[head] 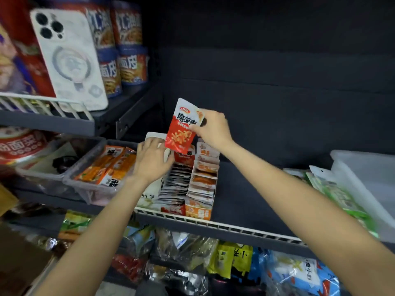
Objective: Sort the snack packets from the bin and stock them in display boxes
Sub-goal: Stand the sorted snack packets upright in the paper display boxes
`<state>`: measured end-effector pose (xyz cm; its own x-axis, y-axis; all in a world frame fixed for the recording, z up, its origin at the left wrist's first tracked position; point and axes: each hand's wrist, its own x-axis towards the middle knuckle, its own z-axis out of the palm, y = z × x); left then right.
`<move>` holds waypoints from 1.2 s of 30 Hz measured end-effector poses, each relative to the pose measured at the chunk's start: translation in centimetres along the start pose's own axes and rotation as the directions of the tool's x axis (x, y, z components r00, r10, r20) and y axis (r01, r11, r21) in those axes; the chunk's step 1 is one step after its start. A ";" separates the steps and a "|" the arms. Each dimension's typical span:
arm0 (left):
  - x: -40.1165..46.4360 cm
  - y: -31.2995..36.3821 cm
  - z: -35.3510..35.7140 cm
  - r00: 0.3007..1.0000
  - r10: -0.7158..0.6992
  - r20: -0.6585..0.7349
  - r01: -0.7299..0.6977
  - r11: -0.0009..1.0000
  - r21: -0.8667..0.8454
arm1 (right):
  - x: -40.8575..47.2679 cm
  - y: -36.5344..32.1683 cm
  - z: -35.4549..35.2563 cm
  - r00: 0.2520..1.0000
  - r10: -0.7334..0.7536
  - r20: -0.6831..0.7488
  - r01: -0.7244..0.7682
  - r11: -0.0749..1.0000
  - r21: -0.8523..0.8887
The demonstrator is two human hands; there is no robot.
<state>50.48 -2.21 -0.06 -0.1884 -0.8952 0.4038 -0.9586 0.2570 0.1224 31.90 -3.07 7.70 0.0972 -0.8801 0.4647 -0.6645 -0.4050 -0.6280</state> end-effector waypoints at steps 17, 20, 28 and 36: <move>-2.3 -1.3 2.4 0.995 -0.102 -0.023 0.096 0.975 -0.199 | 2.9 0.7 5.0 0.910 -0.008 0.415 0.378 0.432 -0.819; -2.5 -1.3 2.3 0.994 -0.105 -0.014 0.101 0.977 -0.185 | 3.2 0.7 5.9 0.922 -0.040 0.384 0.348 0.516 -0.783; -1.8 -0.4 1.4 0.993 -0.112 0.033 0.116 0.977 -0.178 | 5.0 1.3 7.6 0.923 0.132 0.362 0.221 0.587 -0.779; -2.2 0.8 -0.3 0.995 -0.086 -0.041 0.076 0.977 -0.197 | 3.6 0.9 2.2 0.945 0.004 0.326 0.176 0.834 -0.523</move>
<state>50.21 0.03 -0.62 -0.0967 -0.8982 0.4287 -0.9091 0.2550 0.3293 33.28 -7.21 7.40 0.3305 -0.9146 0.2329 -0.9244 -0.3635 -0.1154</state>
